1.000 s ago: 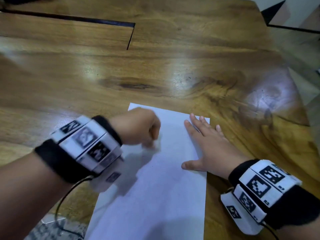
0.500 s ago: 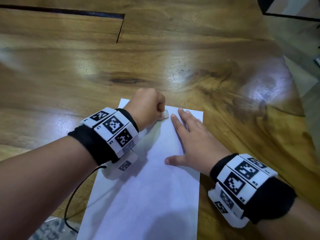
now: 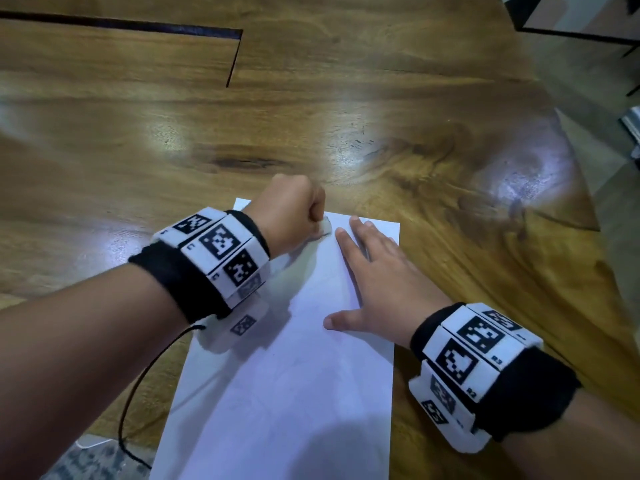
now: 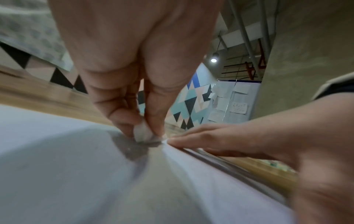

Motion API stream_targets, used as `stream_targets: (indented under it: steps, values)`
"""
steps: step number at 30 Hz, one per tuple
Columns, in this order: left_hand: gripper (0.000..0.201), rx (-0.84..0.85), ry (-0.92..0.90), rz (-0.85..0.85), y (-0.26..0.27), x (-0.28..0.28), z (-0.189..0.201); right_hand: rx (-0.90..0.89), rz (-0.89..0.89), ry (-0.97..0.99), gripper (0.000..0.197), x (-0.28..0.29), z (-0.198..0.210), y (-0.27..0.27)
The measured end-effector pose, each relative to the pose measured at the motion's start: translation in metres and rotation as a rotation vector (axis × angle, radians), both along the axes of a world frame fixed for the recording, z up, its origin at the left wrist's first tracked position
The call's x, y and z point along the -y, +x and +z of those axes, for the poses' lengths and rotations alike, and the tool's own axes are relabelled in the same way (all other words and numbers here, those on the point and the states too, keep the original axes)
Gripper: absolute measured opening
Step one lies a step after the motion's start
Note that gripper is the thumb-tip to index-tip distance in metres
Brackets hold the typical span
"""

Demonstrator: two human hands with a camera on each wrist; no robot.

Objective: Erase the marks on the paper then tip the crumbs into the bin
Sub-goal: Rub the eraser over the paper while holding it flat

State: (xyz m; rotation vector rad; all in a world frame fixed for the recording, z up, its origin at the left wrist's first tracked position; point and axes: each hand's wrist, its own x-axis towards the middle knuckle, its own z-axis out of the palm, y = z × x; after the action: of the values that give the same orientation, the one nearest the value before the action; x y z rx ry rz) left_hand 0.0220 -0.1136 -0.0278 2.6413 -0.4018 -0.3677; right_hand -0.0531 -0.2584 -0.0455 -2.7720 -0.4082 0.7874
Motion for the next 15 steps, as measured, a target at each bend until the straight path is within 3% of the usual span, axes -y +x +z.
stream_targets:
  steps: [4, 6, 11, 15]
  values:
    - [0.006, -0.192, 0.06, -0.193, -0.019, -0.015, -0.003, -0.003, -0.012, 0.014, 0.115, 0.0, 0.001, 0.0]
    - [0.008, -0.253, 0.079, -0.209, -0.016, -0.017, -0.001, -0.002, -0.013, 0.015, 0.116, 0.0, 0.0, 0.0]
    - [0.005, 0.014, 0.018, -0.061, 0.005, -0.003, 0.003, 0.002, -0.006, 0.002, 0.116, -0.001, 0.0, 0.0]
    - [0.005, -0.077, 0.057, -0.19, -0.014, -0.015, -0.002, 0.005, -0.008, 0.004, 0.117, -0.001, -0.001, 0.001]
